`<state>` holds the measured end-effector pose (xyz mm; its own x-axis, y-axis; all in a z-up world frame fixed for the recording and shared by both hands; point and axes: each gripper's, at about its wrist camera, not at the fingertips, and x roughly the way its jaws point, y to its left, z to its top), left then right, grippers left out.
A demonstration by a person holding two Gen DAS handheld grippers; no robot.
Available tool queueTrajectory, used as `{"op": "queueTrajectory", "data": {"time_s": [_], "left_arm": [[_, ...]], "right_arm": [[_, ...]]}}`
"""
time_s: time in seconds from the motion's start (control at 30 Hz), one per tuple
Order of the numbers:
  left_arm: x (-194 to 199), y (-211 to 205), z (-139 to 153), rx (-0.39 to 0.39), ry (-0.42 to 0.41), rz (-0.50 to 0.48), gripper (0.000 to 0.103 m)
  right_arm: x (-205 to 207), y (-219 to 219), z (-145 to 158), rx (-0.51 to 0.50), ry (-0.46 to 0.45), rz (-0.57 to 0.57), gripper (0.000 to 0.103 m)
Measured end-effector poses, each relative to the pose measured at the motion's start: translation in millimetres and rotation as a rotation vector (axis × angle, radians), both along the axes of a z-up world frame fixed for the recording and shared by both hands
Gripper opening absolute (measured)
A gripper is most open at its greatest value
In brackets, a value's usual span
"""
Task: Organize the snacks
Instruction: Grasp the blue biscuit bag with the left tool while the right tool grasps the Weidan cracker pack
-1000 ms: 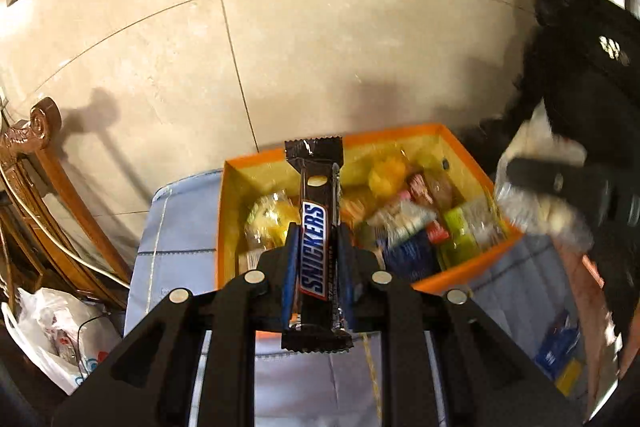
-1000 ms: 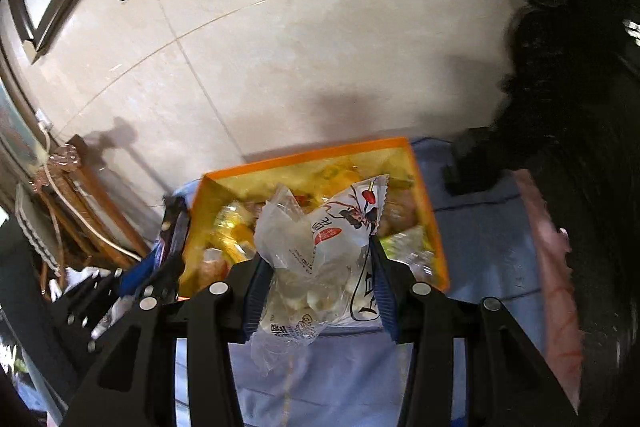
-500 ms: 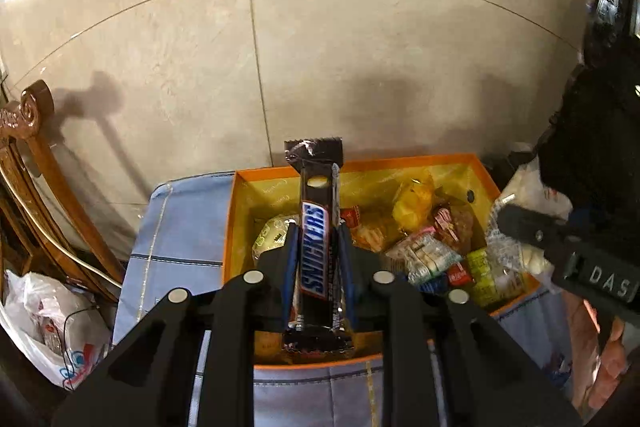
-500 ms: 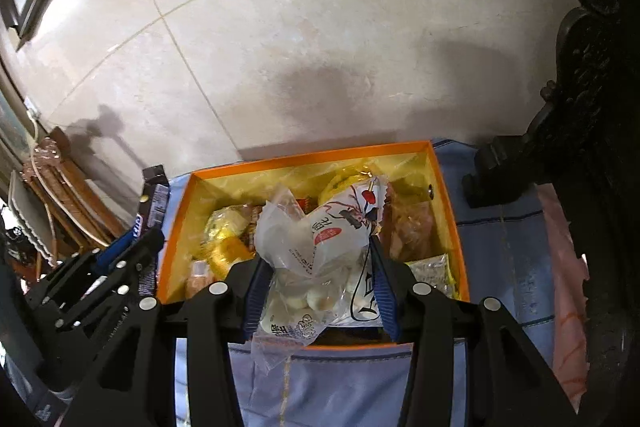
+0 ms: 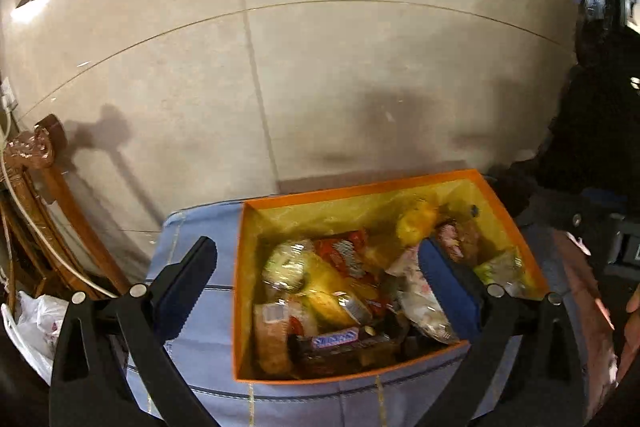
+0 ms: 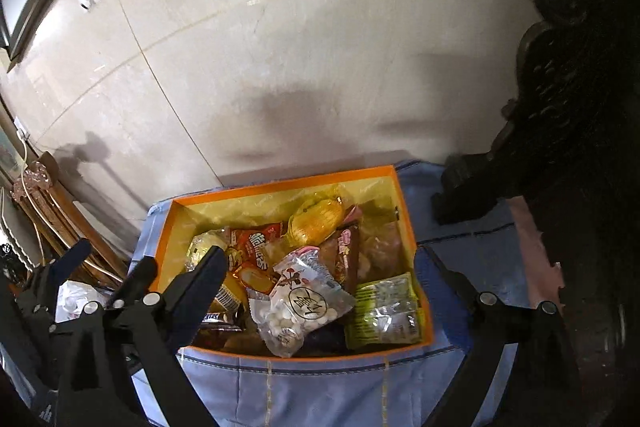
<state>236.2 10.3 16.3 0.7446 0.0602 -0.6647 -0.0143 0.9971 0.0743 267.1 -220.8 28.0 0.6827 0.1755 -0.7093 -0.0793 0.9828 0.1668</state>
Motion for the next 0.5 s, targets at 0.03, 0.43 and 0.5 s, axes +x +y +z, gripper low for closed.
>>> {"op": "queueTrajectory", "data": {"time_s": [0.03,0.43,0.5], "left_arm": [[-2.5,-1.5,1.3,-0.012,0.003,-0.011,0.099],[-105.9,-101.8,-59.9,-0.05,0.147,-0.336,0.099],[-127.9,-128.2,-81.1,-0.041,0.181,-0.411,0.099]], "right_arm": [[-8.3,-5.0,3.8,-0.018,-0.016,-0.011,0.095],[-171.8,-162.9,-67.5,-0.098,0.164,-0.33,0.095],[-190.3,-182.3,-91.9,-0.101,0.233,-0.377,0.095]]}}
